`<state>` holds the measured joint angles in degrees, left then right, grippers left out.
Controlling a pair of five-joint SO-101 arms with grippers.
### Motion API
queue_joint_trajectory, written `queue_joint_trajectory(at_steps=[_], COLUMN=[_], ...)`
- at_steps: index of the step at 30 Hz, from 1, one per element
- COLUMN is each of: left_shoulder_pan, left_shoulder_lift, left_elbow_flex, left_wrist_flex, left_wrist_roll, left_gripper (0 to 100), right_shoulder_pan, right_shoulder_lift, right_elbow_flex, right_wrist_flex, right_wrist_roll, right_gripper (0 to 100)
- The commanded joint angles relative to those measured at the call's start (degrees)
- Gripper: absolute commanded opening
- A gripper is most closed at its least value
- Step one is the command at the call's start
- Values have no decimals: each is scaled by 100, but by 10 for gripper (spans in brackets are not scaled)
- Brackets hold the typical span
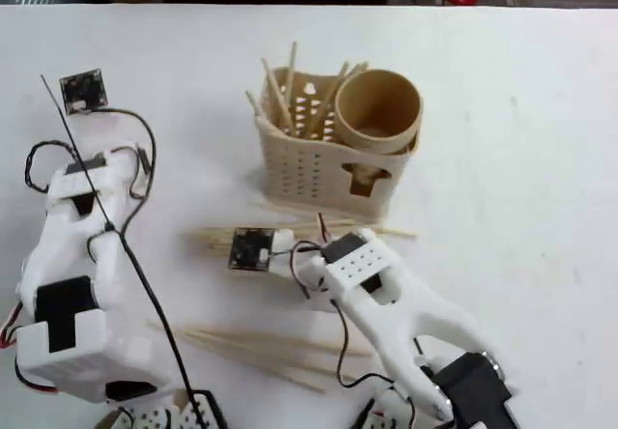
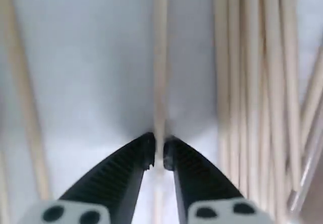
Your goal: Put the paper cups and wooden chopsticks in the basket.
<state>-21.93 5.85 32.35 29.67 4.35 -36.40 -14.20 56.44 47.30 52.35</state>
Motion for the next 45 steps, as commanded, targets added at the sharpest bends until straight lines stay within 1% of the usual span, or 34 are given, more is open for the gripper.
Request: queue_joint_trajectory(at_steps=[1,3,9,14,16,18,22,25,27,30,36,41,45], left_shoulder_pan=[75,75,75,75,75,84,84,84,84,84,84,92,215], left_shoulder_lift=[-48,-48,-48,-48,-40,-40,-40,-40,-40,-40,-40,-40,-40], left_elbow_flex=[-167,-167,-167,-167,-167,-167,-167,-167,-167,-149,-149,-149,-141], left_wrist_flex=[-132,-132,-141,-141,-141,-141,-141,-141,-141,-141,-141,-141,-141], left_wrist_roll=[-70,-70,-70,-70,-70,-70,-79,-79,-79,-79,-79,-79,-79], left_gripper=[102,102,102,102,102,102,102,102,102,102,102,102,102], right_shoulder_pan=[-75,-66,-66,-75,-75,-75,-75,-75,-75,-84,-66,154,699], right_shoulder_lift=[-330,-708,-2475,-4312,-4971,-5516,-5965,-5789,-5490,-4769,-3152,-2211,-1692], right_elbow_flex=[-9,26,70,35,35,62,62,26,-79,-475,-1670,-2242,-2259], right_wrist_flex=[31,101,910,892,620,119,-1367,-2624,-3187,-3415,-3451,-4207,-4840], right_wrist_roll=[26,-220,-580,-1741,-2013,-2075,-2084,-2066,-2066,-2101,-2119,-2145,-2936], right_gripper=[17,16,16,16,16,16,17,17,17,18,18,18,18])
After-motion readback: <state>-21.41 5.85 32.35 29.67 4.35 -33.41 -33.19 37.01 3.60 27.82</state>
